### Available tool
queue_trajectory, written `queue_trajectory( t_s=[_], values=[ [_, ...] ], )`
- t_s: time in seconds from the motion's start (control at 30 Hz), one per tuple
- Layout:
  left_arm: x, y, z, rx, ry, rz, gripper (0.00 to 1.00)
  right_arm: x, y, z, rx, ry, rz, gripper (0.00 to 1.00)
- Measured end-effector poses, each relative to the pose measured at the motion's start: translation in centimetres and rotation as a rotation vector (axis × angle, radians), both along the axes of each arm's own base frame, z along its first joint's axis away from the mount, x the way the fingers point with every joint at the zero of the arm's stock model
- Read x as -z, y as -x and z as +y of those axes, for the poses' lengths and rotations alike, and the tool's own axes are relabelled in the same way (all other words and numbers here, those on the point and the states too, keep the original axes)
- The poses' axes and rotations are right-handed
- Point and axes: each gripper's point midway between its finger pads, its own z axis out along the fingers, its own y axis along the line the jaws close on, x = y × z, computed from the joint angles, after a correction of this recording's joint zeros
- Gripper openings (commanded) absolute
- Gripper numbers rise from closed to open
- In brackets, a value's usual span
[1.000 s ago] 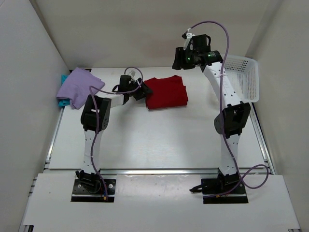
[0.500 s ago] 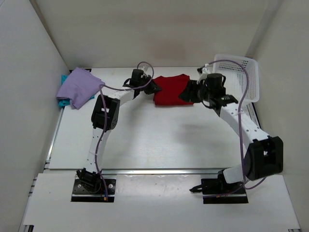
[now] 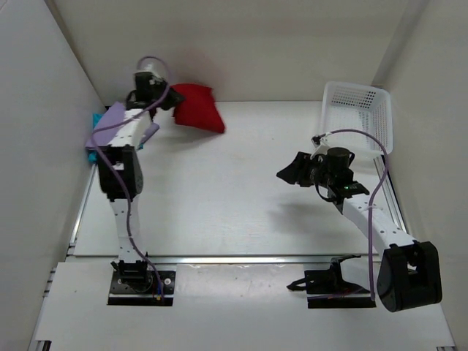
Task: Fold and stack the t-shirts
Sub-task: Put the neatly folded tshirt into the corner of the board with the left arm
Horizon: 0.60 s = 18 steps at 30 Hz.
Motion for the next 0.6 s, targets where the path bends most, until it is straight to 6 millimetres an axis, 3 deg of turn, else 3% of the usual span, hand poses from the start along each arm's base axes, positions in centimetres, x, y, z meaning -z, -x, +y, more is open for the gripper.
queue_trajectory(
  t_s=[0.07, 0.13, 0.17, 0.2, 0.23, 0.27, 0.3, 0.37, 0.47, 0.53, 0.6],
  values=[
    [-1.6, 0.6, 7.6, -0.142, -0.023, -0.015, 0.00, 0.2, 0.7, 1.3, -0.044, -0.007, 0.001, 0.50],
    [-2.4, 2.1, 14.9, -0.288, -0.043, -0.036, 0.15, 0.6, 1.6, 3.0, -0.102, -0.015, 0.007, 0.50],
    [-2.5, 3.2, 18.6, -0.369, -0.047, -0.040, 0.36, 1.1, 2.2, 3.8, -0.131, -0.018, 0.018, 0.51],
    [-2.0, 4.7, 22.3, -0.458, -0.056, -0.041, 0.81, 1.8, 2.7, 4.5, -0.155, -0.019, 0.035, 0.56],
    [-1.2, 6.1, 25.0, -0.525, -0.056, -0.030, 0.98, 2.5, 3.4, 5.1, -0.176, -0.018, 0.061, 0.69],
    [0.0, 7.7, 27.3, -0.595, -0.040, -0.014, 0.99, 3.5, 4.1, 5.6, -0.195, -0.012, 0.090, 0.88],
    [1.5, 9.1, 28.9, -0.652, -0.022, 0.010, 0.98, 4.3, 4.8, 6.1, -0.214, -0.003, 0.118, 0.99],
    [5.4, 11.8, 30.5, -0.735, 0.004, 0.088, 0.98, 5.8, 5.7, 6.8, -0.237, 0.032, 0.161, 0.99],
    [10.6, 14.7, 29.3, -0.774, 0.029, 0.218, 0.99, 6.8, 6.7, 7.4, -0.252, 0.068, 0.188, 0.99],
    [11.7, 15.5, 28.3, -0.780, 0.032, 0.252, 0.99, 7.0, 6.9, 7.4, -0.251, 0.074, 0.192, 0.99],
    [11.4, 16.7, 27.4, -0.792, 0.032, 0.258, 0.99, 7.4, 6.9, 7.1, -0.236, 0.087, 0.200, 0.99]
  ],
)
